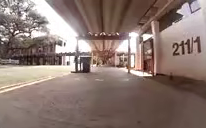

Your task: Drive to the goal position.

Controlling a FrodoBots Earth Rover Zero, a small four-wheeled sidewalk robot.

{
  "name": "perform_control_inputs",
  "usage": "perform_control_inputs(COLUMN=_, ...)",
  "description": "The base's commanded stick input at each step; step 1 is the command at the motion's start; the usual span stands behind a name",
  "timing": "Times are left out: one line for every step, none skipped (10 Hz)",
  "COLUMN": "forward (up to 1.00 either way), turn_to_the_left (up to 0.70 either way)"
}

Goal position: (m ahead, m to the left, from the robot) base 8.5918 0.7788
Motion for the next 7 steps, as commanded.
perform_control_inputs(forward=0.50, turn_to_the_left=0.00)
perform_control_inputs(forward=0.50, turn_to_the_left=0.00)
perform_control_inputs(forward=0.50, turn_to_the_left=0.00)
perform_control_inputs(forward=0.50, turn_to_the_left=0.00)
perform_control_inputs(forward=0.50, turn_to_the_left=0.00)
perform_control_inputs(forward=0.50, turn_to_the_left=0.00)
perform_control_inputs(forward=0.50, turn_to_the_left=0.00)
